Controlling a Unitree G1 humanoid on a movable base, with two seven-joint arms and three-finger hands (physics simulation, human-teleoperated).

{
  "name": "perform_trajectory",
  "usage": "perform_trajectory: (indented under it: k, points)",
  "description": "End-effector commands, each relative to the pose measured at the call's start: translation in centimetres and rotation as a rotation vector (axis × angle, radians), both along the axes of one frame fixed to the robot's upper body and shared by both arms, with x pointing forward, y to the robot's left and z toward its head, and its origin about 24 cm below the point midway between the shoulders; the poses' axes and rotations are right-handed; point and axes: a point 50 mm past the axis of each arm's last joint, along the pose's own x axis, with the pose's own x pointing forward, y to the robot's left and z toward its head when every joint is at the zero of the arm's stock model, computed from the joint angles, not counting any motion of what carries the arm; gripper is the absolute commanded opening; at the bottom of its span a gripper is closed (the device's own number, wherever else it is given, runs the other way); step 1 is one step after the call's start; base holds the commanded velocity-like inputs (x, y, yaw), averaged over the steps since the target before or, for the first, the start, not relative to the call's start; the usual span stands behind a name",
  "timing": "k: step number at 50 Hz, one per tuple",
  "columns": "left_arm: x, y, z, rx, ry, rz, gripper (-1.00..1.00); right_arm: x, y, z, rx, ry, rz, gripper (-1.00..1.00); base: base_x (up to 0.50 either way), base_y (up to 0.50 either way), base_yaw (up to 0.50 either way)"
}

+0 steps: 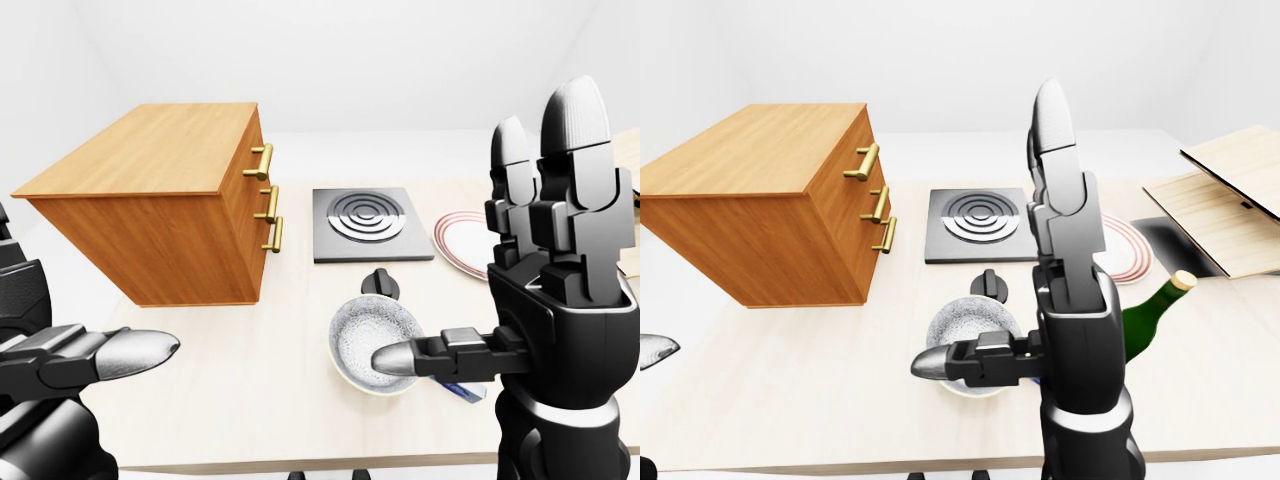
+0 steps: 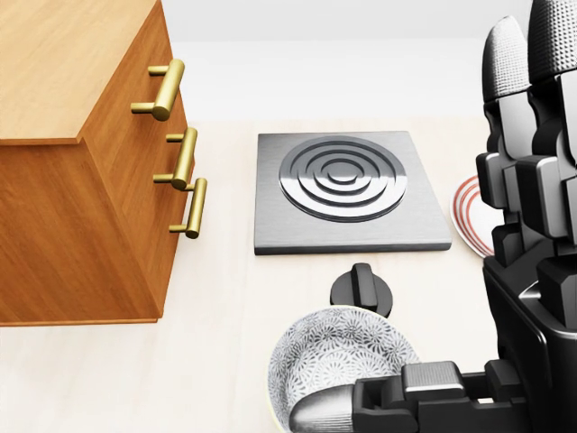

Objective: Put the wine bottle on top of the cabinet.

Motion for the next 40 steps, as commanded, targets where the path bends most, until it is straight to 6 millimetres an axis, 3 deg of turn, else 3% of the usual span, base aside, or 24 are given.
perform_trajectory:
  k: [1,27,40]
  points:
    - [-0.05,-0.05,-0.05,0.002,0.001,-0.001,1.00,-0.05,-0.30,-0.02,0.047,0.004,0.015,1.00,0.00,0.00,0.00]
    - [0.33,-0.24,-0.55,0.018,0.033,-0.001,1.00,0.32,-0.44,-0.73,0.080,0.056,0.050,1.00,0.05,0.00,0.00]
    - [0.17,-0.42,-0.60,0.025,0.032,-0.002,1.00,0.11,-0.63,-0.59,0.094,0.045,0.047,1.00,-0.14,0.01,-0.50]
